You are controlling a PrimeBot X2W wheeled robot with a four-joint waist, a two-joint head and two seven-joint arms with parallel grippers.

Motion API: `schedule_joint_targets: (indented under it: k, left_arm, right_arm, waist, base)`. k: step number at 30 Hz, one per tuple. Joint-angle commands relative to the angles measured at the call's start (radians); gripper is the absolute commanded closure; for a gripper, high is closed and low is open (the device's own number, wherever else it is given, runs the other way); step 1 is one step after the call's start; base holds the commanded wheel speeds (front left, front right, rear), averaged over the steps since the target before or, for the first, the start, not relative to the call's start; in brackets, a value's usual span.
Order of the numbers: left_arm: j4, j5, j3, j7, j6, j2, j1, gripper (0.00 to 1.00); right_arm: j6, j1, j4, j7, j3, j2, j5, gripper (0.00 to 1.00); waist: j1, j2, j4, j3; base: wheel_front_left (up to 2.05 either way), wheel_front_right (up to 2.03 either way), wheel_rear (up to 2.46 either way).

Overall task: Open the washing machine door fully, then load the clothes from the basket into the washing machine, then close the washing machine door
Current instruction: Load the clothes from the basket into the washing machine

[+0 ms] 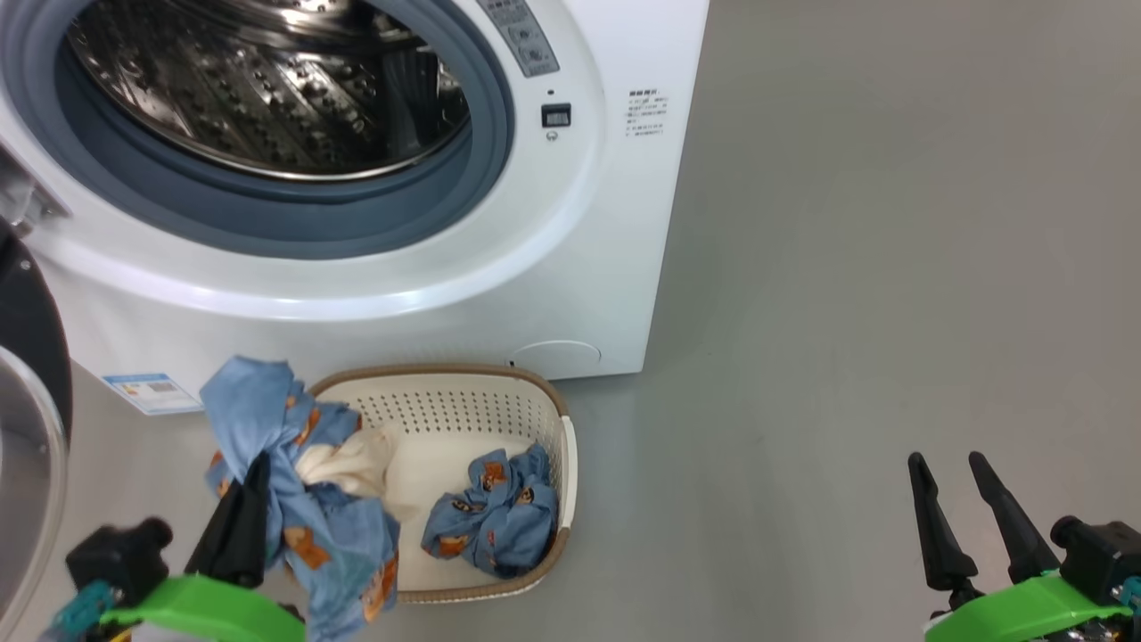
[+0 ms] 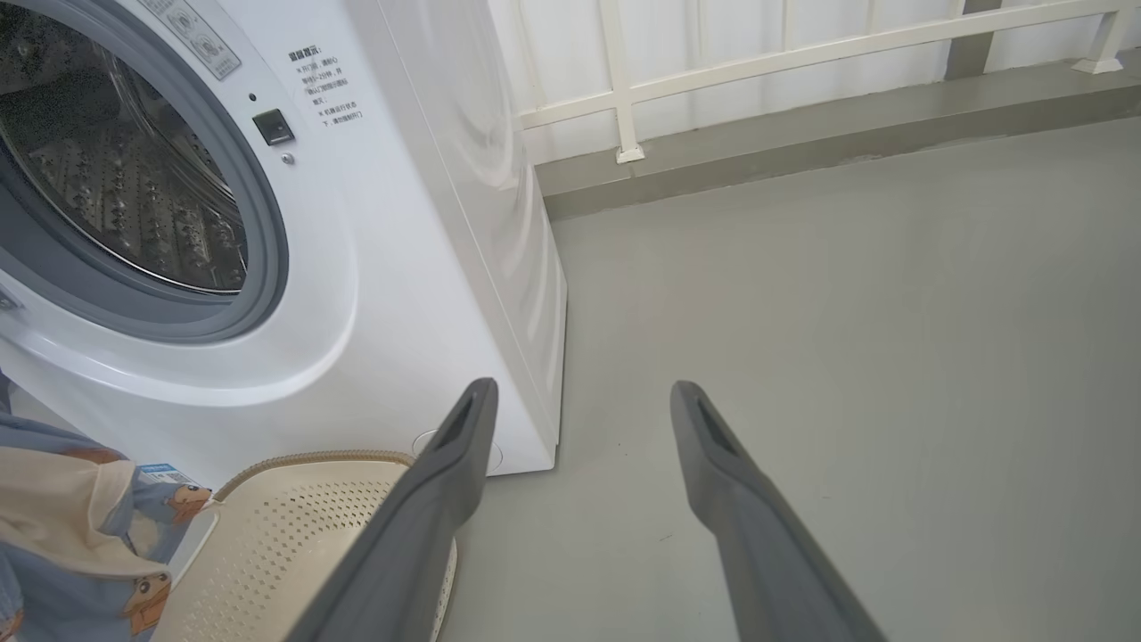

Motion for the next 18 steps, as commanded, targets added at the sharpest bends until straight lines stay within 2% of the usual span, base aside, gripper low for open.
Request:
schedule_joint_targets:
  k: [1, 11, 18]
  left_arm:
    - [-0.051, 0.018, 0.067, -0.006, -0.002, 0.008, 0.020, 1.00]
    - [-0.145, 0.072, 0.130, -0.006, -0.002, -0.032, 0.120, 1.00]
    - [-0.170, 0.061, 0.137, -0.006, -0.002, -0.037, 0.095, 1.00]
  right_arm:
    - [0.003, 0.015, -0.025, -0.012, 0.017, -0.017, 0.013, 0.00]
    - [0.003, 0.053, -0.034, -0.012, 0.003, -0.020, 0.016, 0.00]
    - [0.003, 0.046, -0.045, -0.012, -0.004, -0.013, 0.012, 0.00]
  waist:
    - [0.0000, 0.0000, 0.003, -0.022]
    - [0.0000, 0.0000, 0.006, -0.036]
    - [0.0000, 0.0000, 0.011, -0.004]
  base:
    - [0.00, 0.00, 0.00]
    - [0.00, 0.00, 0.00]
    - [0.00, 0.00, 0.00]
